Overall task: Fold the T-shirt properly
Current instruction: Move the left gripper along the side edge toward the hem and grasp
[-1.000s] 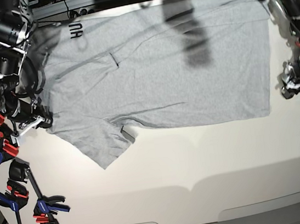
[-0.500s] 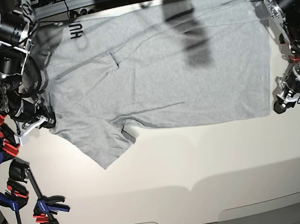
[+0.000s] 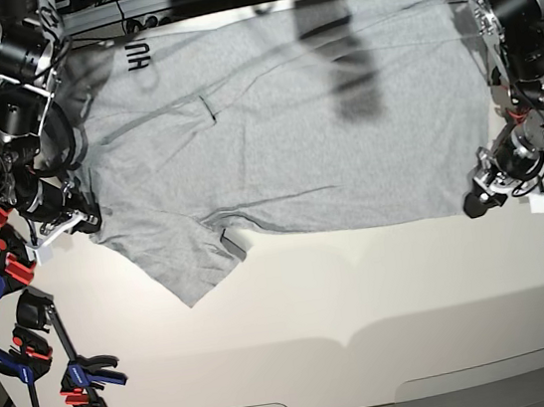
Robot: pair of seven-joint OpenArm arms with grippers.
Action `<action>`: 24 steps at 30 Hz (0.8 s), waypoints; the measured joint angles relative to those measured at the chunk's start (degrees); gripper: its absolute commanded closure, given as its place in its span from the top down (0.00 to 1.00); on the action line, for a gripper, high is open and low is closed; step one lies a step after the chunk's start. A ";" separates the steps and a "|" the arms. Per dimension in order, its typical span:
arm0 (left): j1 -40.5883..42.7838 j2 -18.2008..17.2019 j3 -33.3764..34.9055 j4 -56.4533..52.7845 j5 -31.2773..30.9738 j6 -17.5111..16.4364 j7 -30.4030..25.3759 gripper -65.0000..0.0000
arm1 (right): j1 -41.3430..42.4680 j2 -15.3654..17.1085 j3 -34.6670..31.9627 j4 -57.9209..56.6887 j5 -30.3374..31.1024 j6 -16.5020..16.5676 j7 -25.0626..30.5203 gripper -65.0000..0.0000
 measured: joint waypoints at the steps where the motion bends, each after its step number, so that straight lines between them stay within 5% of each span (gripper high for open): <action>1: -0.02 -0.02 1.38 0.00 -0.04 -0.15 -0.15 0.44 | 0.00 0.00 0.00 0.00 0.00 0.02 -0.02 0.00; 12: -0.20 -1.33 5.75 -0.02 -0.63 -0.57 -0.37 0.24 | 0.00 0.00 0.00 0.00 0.02 0.00 0.00 0.00; 16: 0.00 -2.40 5.75 -0.20 -0.35 -1.09 0.00 0.00 | 0.00 0.00 0.00 0.00 0.52 0.00 -0.04 0.00; 19: 0.15 -3.04 5.79 -0.35 -0.74 -5.42 0.83 0.00 | 0.00 0.02 0.00 0.00 4.94 0.44 -2.91 0.00; 24: 0.81 -3.89 5.84 -0.42 -4.70 -5.88 1.46 0.00 | -1.16 1.77 0.00 1.99 13.55 0.48 -8.52 0.00</action>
